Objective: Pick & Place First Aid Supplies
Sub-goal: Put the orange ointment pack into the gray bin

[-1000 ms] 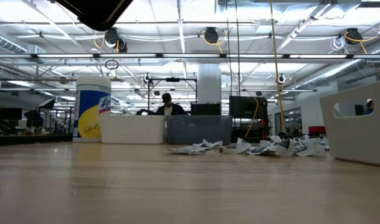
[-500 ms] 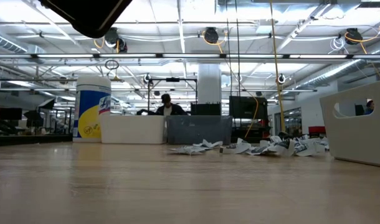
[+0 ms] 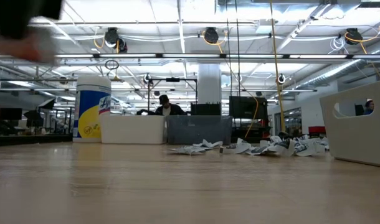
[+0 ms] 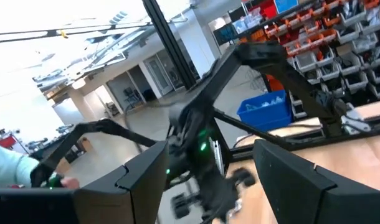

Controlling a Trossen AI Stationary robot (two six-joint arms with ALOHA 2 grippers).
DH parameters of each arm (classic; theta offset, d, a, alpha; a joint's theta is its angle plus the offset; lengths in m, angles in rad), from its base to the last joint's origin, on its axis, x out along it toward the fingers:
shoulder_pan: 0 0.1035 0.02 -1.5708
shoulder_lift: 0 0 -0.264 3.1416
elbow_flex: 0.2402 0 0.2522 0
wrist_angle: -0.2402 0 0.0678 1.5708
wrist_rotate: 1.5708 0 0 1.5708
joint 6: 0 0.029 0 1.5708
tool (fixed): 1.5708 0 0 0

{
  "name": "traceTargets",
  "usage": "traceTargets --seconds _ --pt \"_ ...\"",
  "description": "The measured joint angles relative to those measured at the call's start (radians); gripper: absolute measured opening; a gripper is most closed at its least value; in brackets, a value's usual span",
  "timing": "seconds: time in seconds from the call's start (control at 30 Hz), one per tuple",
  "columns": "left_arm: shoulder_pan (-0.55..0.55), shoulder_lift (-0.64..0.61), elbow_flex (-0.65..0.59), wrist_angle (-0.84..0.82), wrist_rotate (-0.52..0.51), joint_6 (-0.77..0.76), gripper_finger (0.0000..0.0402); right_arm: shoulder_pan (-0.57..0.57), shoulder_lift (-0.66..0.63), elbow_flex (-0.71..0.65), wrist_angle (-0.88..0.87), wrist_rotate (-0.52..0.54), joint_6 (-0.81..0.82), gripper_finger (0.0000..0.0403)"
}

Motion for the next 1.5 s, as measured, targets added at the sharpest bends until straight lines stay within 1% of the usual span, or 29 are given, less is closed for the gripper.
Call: traceTargets --seconds 0.13,0.27,0.33,0.5,0.57,0.67,0.77,0.87,0.97,1.07,1.17,1.23,1.37,1.43,1.5 --pt "0.07 -0.119 0.0 -0.204 -0.09 0.107 0.0001 0.0 -0.014 0.0 0.0 0.0 -0.023 0.0231" --pt "0.166 -0.228 0.0 -0.358 -0.162 0.232 0.0001 -0.002 -0.022 0.0 0.0 0.0 -0.065 0.0231" --pt "0.221 -0.282 0.0 -0.384 -0.206 0.302 0.0001 -0.004 -0.022 0.0 0.001 0.0 -0.081 0.0231" --pt "0.374 -0.408 0.0 -0.382 -0.315 0.512 0.0 -0.028 -0.022 0.0 0.001 0.006 -0.083 0.0231" --pt "0.433 -0.447 -0.001 -0.34 -0.355 0.61 0.0 -0.04 -0.022 0.0 0.001 0.029 -0.082 0.0231" --pt "0.506 -0.508 -0.002 -0.146 -0.368 0.797 0.0 -0.07 -0.016 0.0 0.019 0.067 -0.081 0.0231" --pt "0.565 -0.558 -0.001 0.04 -0.318 0.96 0.0 -0.091 0.008 0.031 -0.002 0.111 -0.089 0.023" --pt "0.619 -0.586 0.0 0.151 -0.241 1.049 0.0 -0.1 0.06 0.121 -0.072 0.16 -0.134 0.0222" --pt "0.654 -0.602 0.0 0.271 -0.163 1.102 0.0 -0.109 0.133 0.252 -0.185 0.189 -0.182 0.0209" --pt "0.662 -0.607 0.0 0.421 -0.089 1.146 0.0 -0.123 0.219 0.382 -0.282 0.187 -0.224 0.0199" --pt "0.661 -0.605 0.0 0.537 -0.022 1.155 0.0 -0.133 0.29 0.488 -0.339 0.187 -0.248 0.0195" --pt "0.657 -0.604 0.0 0.597 0.001 1.157 0.0 -0.139 0.325 0.542 -0.374 0.187 -0.262 0.0195" --pt "0.635 -0.606 0.0 0.641 0.005 1.16 0.0 -0.142 0.365 0.602 -0.39 0.191 -0.271 0.0196" --pt "0.619 -0.604 0.0 0.649 0.006 1.165 0.0 -0.14 0.376 0.608 -0.387 0.214 -0.271 0.0196" --pt "0.609 -0.604 0.0 0.653 0.005 1.167 0.0 -0.14 0.391 0.608 -0.38 0.213 -0.268 0.0196"
